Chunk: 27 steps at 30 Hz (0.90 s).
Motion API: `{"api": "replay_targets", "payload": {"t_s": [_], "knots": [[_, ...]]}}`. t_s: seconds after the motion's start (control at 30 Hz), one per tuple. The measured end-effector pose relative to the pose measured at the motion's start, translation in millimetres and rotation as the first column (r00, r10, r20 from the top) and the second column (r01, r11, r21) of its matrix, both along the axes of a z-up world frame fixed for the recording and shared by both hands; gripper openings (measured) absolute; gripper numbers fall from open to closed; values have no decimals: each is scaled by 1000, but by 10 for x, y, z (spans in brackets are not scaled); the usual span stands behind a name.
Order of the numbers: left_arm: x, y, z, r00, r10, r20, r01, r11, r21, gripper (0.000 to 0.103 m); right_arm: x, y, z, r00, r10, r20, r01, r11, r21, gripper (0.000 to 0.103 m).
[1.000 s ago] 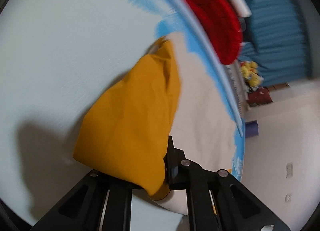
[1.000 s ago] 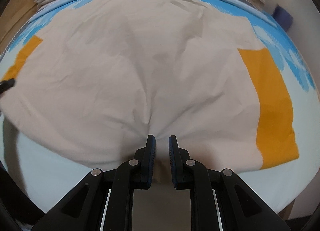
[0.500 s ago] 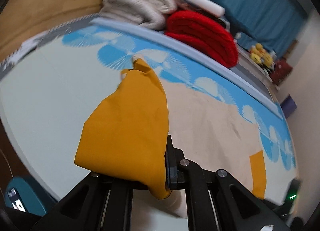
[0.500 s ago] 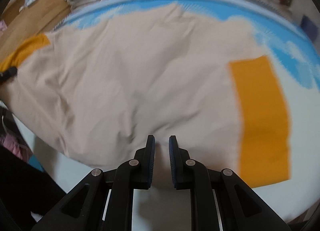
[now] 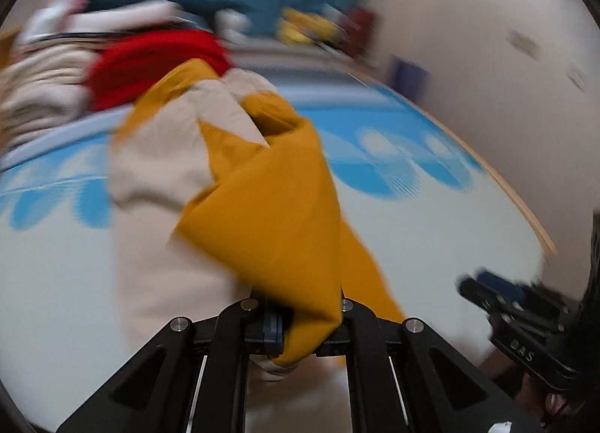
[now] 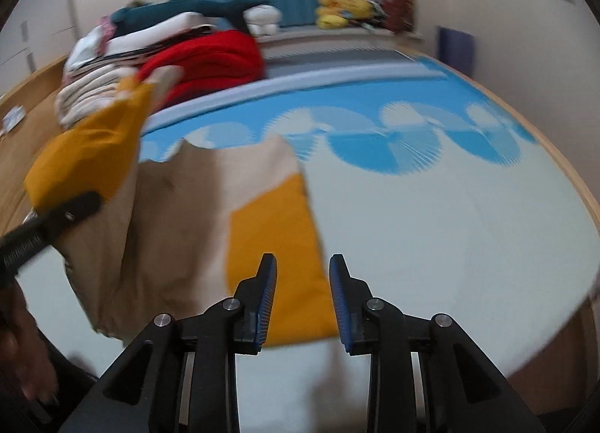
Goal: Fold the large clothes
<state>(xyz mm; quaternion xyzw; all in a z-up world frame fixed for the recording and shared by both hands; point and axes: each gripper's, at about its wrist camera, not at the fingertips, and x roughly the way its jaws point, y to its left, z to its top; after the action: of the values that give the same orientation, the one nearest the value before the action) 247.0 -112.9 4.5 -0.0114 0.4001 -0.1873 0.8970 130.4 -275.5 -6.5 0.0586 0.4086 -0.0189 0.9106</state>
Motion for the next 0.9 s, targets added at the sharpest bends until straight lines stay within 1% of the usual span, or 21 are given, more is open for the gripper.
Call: {"api": "replay_targets", "payload": {"t_s": [0.03,0.07,0.1,0.13,0.17,0.2,0.23,0.3,0.33,0.4,0.47,0.5,0.53,0.6,0.67,0.73,0.77,0.8,0.83,0.87,0.9], "knots": [[30,-144,-109,998,-46,-38,45,999,-11,10,-30,-83,-18,1000,-21,-8,21,1000,3,31],[77,-281,-258,989,-102,-109,97,994,-49,11,-46,-171,-13,999,-39,-16,39,999,15,31],[119,-342,-368,975,-136,-174,122,989,-88,19,-66,-239,-24,999,-49,-21,50,998,26,32],[179,-381,-513,947,-172,-272,133,979,-156,25,-96,-302,-29,998,-57,-25,57,998,35,34],[205,-366,-567,931,-188,-313,129,972,-198,26,-130,-344,-27,998,-58,-26,59,997,40,39],[218,-330,-586,919,-196,-342,117,965,-237,29,-137,-377,-45,998,-56,-28,57,997,48,45],[217,-248,-543,919,-192,-344,103,960,-260,34,-141,-395,-73,998,-47,-38,50,996,69,47],[189,-93,-414,929,-185,-321,90,953,-289,41,-121,-459,-126,998,-25,-60,32,991,128,55],[165,27,-321,938,-174,-299,77,948,-309,44,-78,-439,-182,997,3,-77,12,982,187,57],[107,279,-162,955,-142,-259,50,942,-332,48,-36,-391,-291,994,48,-96,-20,963,268,60],[71,440,-69,964,-116,-239,30,942,-335,49,31,-327,-399,991,79,-107,-40,945,323,60],[47,521,-40,967,-104,-232,21,942,-334,49,72,-285,-438,990,95,-106,-50,928,368,60],[32,564,-23,970,-88,-228,9,946,-325,49,96,-249,-473,989,109,-102,-58,909,413,60],[-29,741,-35,976,-12,-217,-47,963,-265,49,157,-167,-550,985,132,-112,-65,882,466,62],[-96,864,-64,976,49,-213,-94,974,-208,49,230,-92,-662,979,136,-151,-49,879,475,62],[-135,968,-104,973,113,-202,-143,979,-142,49,294,-45,-758,973,114,-198,-13,892,452,62],[-138,1018,-132,972,133,-195,-159,980,-122,49,326,-35,-776,974,104,-202,-4,896,444,53],[-196,1087,-161,970,156,-186,-177,979,-99,49,349,-33,-764,978,94,-188,-2,899,438,13],[-250,1147,-215,967,183,-179,-198,977,-72,49,367,-32,-719,982,89,-166,-8,900,435,9],[-308,1278,-280,964,196,-180,-210,976,-64,49,343,-44,-591,991,76,-111,-21,900,435,7],[-340,1324,-353,958,211,-195,-225,973,-53,49,276,-45,-402,997,78,-26,-59,898,435,6]]}}
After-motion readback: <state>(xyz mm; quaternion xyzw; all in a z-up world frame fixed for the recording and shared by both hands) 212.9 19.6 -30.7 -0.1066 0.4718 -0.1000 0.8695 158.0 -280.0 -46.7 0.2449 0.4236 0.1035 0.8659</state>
